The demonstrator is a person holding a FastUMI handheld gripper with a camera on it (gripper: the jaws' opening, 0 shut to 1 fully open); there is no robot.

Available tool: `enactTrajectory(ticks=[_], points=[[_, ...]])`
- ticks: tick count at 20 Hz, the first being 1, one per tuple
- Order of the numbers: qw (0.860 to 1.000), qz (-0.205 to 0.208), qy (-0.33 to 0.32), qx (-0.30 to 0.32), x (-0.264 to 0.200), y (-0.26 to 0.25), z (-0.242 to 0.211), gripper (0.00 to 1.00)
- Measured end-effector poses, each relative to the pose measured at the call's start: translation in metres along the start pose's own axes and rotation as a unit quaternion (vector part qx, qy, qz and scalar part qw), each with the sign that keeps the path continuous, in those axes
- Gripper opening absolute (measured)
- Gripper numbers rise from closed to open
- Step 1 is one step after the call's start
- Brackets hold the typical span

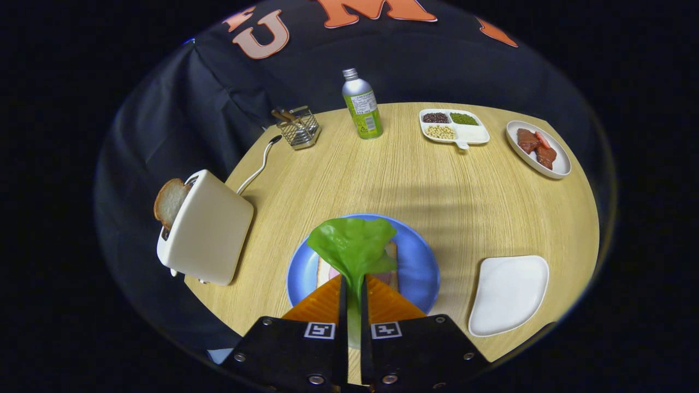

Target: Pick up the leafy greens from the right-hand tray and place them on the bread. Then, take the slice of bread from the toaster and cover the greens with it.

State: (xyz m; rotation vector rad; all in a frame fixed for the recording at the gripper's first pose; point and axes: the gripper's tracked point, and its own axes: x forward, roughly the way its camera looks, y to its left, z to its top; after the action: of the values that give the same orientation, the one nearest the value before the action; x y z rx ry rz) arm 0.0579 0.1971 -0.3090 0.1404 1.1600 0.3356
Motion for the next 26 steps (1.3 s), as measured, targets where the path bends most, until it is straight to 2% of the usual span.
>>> enactTrajectory(ticks=[2, 5, 8, 11, 17, 22, 26], points=[[1.0, -0.008, 0.008, 0.007, 0.004, -0.001, -0.002, 0.1], [1.0, -0.021, 0.012, 0.007, 0.016, -0.003, -0.003, 0.15], [1.0, -0.025, 0.004, -0.001, 0.023, -0.001, 0.0, 0.16], [1.0, -0.011, 0.0, -0.012, 0.026, 0.009, 0.0, 0.26], [0.998, -0.045, -0.002, -0.048, 0.033, 0.003, -0.002, 0.51], [0.994, -0.06, -0.017, -0.086, 0.018, 0.016, 0.007, 0.6], [0.994, -0.036, -0.027, -0.096, -0.007, 0.056, 0.019, 0.65]])
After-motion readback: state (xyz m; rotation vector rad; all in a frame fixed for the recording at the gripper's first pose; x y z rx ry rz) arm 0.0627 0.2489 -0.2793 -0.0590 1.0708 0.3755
